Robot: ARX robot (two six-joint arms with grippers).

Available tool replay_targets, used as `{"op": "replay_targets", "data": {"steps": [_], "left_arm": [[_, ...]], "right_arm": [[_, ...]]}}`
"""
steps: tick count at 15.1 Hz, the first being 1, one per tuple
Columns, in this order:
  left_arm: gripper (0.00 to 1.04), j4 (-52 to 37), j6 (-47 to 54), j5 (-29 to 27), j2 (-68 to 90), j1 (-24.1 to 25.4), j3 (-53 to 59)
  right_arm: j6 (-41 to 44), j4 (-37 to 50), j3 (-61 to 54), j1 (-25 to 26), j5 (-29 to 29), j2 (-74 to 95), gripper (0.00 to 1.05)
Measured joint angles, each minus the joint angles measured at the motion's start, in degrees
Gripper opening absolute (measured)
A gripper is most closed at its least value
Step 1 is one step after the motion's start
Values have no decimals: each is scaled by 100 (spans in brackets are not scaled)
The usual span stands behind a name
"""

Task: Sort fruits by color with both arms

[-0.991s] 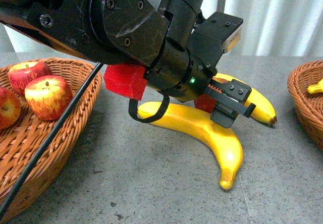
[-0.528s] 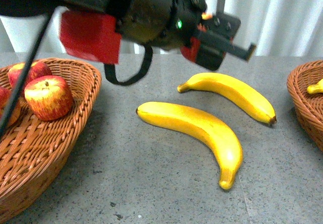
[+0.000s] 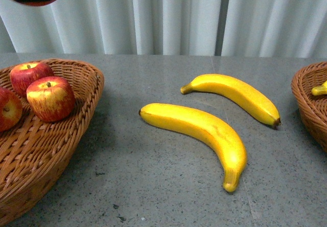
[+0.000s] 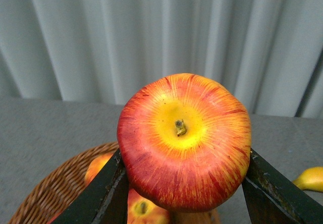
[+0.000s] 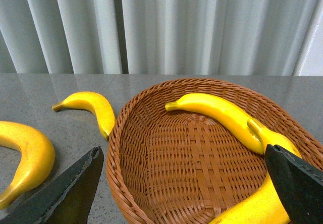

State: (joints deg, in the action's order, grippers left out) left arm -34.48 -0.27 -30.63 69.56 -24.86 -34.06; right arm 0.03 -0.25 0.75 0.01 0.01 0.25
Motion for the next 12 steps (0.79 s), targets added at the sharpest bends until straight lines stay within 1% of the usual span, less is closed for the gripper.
{"op": "replay_targets", "data": {"steps": [1, 3, 4, 5, 7, 8, 9, 10, 12], "left_arm": [[56, 4, -186, -142, -170, 142, 420], [56, 293, -588, -286, -225, 354, 1108], [56, 350, -713, -341, -267, 442, 1285], [70, 420, -824, -348, -382, 457, 1349], [93, 393, -852, -367, -651, 289, 1351], [100, 413, -831, -380, -833, 186, 1349], [97, 474, -813, -461, -1047, 59, 1344], [98, 455, -640, -634, -1281, -92, 1338], [98, 269, 125, -1193, -2041, -699, 1318]], "right_arm": [[0, 0, 0, 0, 0, 0, 98], [0, 0, 0, 0, 0, 0, 98], [0, 0, 0, 0, 0, 0, 98], [0, 0, 0, 0, 0, 0, 98], [0, 0, 0, 0, 0, 0, 98], [0, 0, 0, 0, 0, 0, 98], [0, 0, 0, 0, 0, 0, 98], [0, 0, 0, 0, 0, 0, 98], [0, -2, 0, 0, 0, 0, 98]]}}
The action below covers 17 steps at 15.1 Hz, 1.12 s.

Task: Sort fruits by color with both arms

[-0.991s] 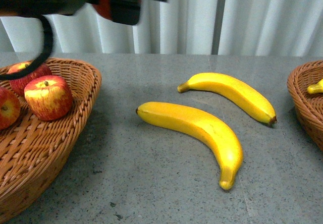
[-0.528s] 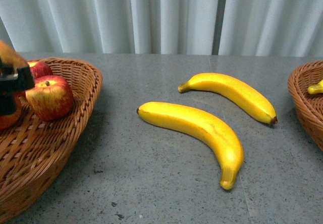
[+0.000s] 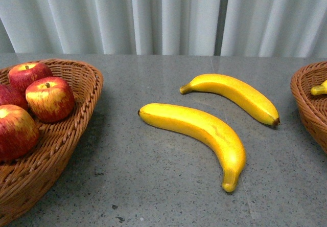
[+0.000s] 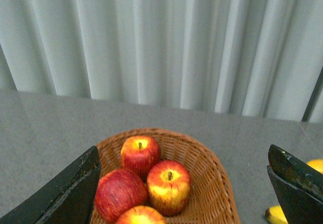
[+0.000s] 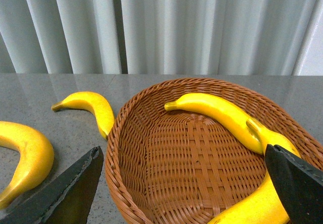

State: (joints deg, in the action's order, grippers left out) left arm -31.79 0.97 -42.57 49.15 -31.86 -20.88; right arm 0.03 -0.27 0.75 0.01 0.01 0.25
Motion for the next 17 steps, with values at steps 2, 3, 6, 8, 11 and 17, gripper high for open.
{"op": "replay_targets", "data": {"steps": [2, 3, 6, 8, 11, 17], "left_arm": [[97, 422, 354, -240, -682, -162, 94], [84, 1351, 203, 763, -1351, 260, 280], [48, 2286, -22, 2518, -3097, 1543, 1300], [24, 2308, -59, 3016, -3392, 1982, 1379], [1, 2459, -79, 3445, -3707, 2420, 1648], [1, 3209, -92, 4256, -4690, 3176, 1832]], "right_arm": [[0, 2, 0, 0, 0, 0, 98], [0, 2, 0, 0, 0, 0, 98], [0, 2, 0, 0, 0, 0, 98], [0, 2, 0, 0, 0, 0, 98], [0, 2, 0, 0, 0, 0, 98], [0, 2, 0, 0, 0, 0, 98]]}}
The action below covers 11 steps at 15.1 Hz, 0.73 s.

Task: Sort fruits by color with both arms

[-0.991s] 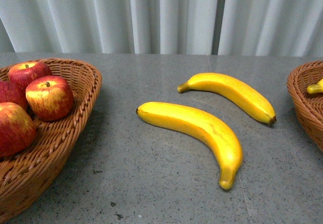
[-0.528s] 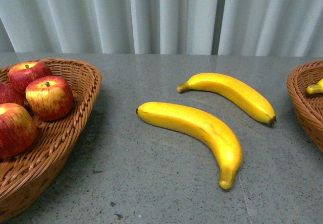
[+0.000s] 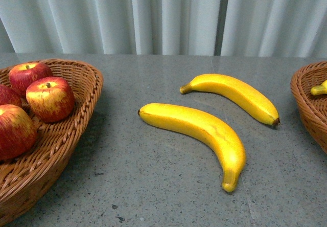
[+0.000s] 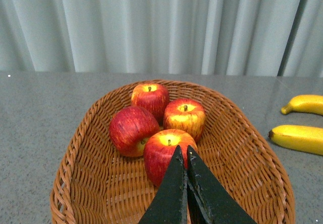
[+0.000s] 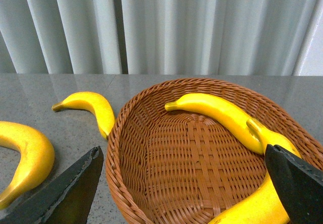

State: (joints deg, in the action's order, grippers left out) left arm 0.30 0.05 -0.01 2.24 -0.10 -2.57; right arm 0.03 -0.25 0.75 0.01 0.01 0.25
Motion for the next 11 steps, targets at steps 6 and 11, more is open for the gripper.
{"op": "replay_targets", "data": {"steps": [6, 11], "left_arm": [[1, -4, -2, -2, -175, 0, 170], [52, -7, -4, -2, -175, 0, 170]], "right_arm": [[0, 2, 0, 0, 0, 0, 98], [0, 2, 0, 0, 0, 0, 98]]}}
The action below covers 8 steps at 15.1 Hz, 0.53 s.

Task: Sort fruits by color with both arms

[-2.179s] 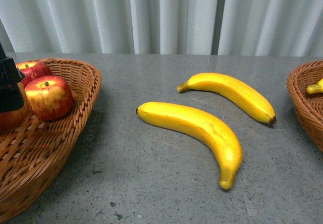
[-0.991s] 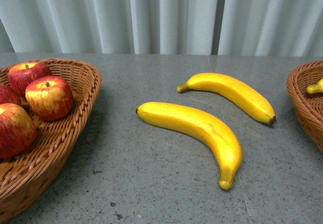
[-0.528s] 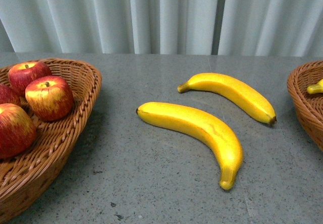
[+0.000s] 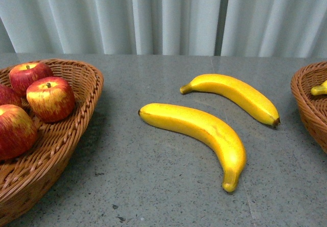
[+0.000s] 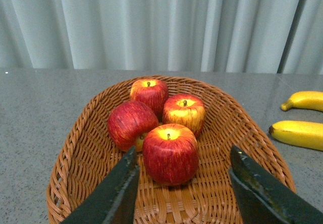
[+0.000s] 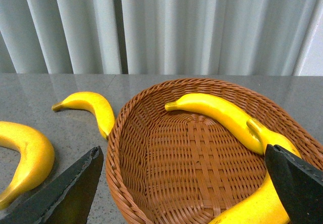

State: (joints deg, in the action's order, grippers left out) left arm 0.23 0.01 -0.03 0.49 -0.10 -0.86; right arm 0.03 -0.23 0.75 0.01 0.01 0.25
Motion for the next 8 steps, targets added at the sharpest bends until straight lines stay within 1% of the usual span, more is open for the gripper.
{"op": "replay_targets", "data": {"steps": [3, 4, 5, 8], "left_arm": [[90, 0, 0, 0, 0, 0, 0], [100, 0, 4, 0, 0, 0, 0], [97, 0, 2, 0, 0, 0, 0], [98, 0, 0, 0, 0, 0, 0]], "right_arm": [[0, 0, 0, 0, 0, 0, 98], [0, 0, 0, 0, 0, 0, 98], [0, 0, 0, 0, 0, 0, 98], [-24, -39, 2, 7, -33, 7, 98]]}}
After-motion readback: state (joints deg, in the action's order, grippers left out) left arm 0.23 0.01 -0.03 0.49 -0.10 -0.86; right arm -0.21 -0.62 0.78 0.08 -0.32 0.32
